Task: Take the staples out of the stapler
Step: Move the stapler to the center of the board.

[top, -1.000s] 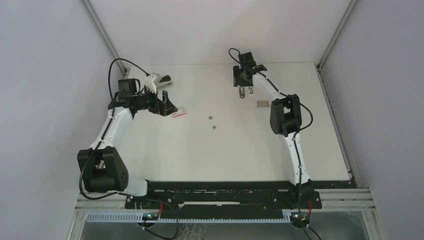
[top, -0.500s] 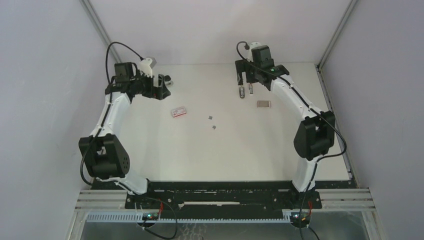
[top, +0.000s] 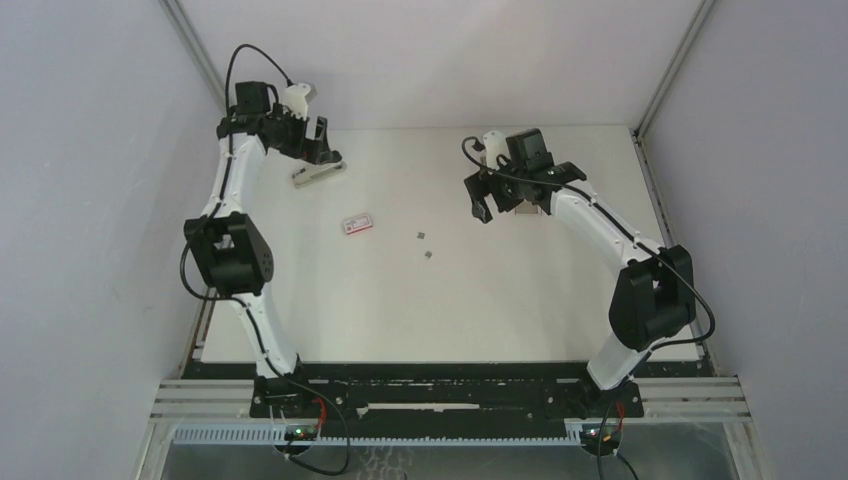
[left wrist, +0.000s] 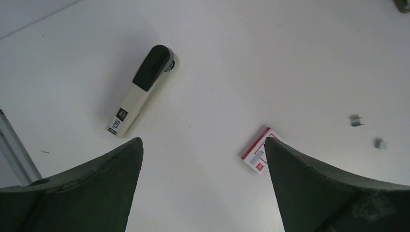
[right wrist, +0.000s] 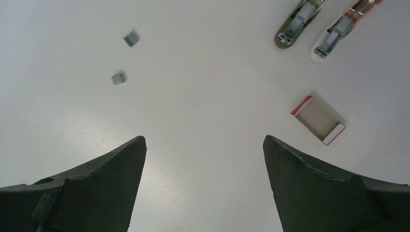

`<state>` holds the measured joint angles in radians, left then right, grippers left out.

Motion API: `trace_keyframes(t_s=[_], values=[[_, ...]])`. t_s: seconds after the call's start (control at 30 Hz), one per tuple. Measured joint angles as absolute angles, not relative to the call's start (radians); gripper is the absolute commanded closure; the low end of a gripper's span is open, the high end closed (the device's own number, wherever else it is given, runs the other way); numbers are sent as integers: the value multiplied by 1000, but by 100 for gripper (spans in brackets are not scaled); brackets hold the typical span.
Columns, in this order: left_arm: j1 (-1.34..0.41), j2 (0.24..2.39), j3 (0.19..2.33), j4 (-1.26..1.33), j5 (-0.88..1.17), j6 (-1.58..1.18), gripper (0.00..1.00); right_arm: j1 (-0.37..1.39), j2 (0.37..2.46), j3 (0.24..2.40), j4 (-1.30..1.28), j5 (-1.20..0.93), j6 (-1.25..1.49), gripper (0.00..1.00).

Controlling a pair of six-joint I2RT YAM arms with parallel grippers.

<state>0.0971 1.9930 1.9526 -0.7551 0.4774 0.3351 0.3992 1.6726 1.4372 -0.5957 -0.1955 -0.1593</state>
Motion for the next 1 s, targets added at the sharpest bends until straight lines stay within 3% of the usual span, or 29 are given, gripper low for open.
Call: trace_keyframes(t_s=[0.2,0.47,1.0], values=[[98,2167,2178,-846,453,435,0,400,1637,1412,-604,-303,-226,9],[99,2254,2194,-834,358,516,0,400,1637,1411,-620,-344,-263,9],[96,2378,2257,-550,-221,420,0,412,1678,1411,-628,-328,-294,8]])
